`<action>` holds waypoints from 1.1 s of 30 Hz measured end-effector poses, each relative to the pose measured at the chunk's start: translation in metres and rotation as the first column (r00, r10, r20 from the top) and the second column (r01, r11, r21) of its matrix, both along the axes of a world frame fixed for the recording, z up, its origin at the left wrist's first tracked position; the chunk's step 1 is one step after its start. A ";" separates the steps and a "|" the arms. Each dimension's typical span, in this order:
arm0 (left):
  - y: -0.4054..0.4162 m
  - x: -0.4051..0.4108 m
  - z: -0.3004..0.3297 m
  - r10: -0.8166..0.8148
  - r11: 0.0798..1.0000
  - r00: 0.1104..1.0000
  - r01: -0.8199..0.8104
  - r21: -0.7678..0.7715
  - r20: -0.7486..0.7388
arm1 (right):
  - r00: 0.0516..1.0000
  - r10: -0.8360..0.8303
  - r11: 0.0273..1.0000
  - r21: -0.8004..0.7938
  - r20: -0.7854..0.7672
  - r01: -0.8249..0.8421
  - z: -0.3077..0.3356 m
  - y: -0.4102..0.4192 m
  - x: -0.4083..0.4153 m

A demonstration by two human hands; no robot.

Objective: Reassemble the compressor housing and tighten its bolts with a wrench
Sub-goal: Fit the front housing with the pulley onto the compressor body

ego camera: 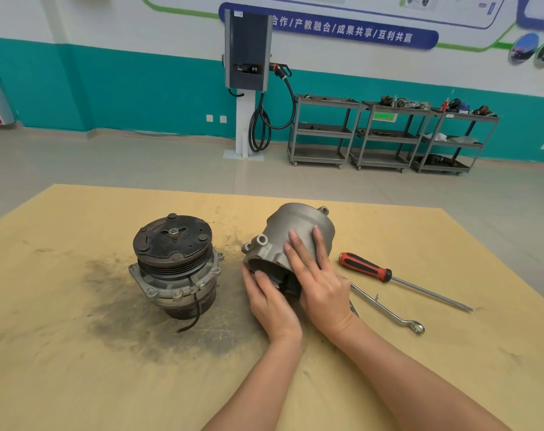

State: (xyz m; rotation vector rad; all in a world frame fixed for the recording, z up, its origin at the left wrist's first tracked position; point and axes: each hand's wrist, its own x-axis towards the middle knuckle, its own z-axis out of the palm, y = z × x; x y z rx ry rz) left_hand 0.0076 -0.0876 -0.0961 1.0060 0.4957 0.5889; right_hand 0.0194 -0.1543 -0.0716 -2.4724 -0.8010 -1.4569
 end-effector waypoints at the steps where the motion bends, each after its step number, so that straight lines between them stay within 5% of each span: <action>1: 0.000 0.000 0.000 0.006 1.000 1.000 -0.006 -0.021 0.006 | 0.999 0.022 0.999 -0.023 0.036 -0.022 -0.002 0.000 0.000; 8: 0.002 0.000 0.002 0.066 0.989 0.998 -0.065 -0.130 0.007 | 0.985 0.055 0.994 -0.099 0.165 -0.039 0.000 0.003 0.000; 22: -0.006 -0.005 0.003 0.118 0.979 0.987 -0.098 0.176 -0.106 | 0.968 0.034 0.998 -0.056 0.248 -0.020 -0.020 -0.002 -0.012; 33: 0.001 -0.004 0.008 0.098 0.983 0.986 -0.076 0.168 -0.132 | 0.999 0.012 1.000 -0.008 0.047 -0.012 -0.004 -0.004 -0.002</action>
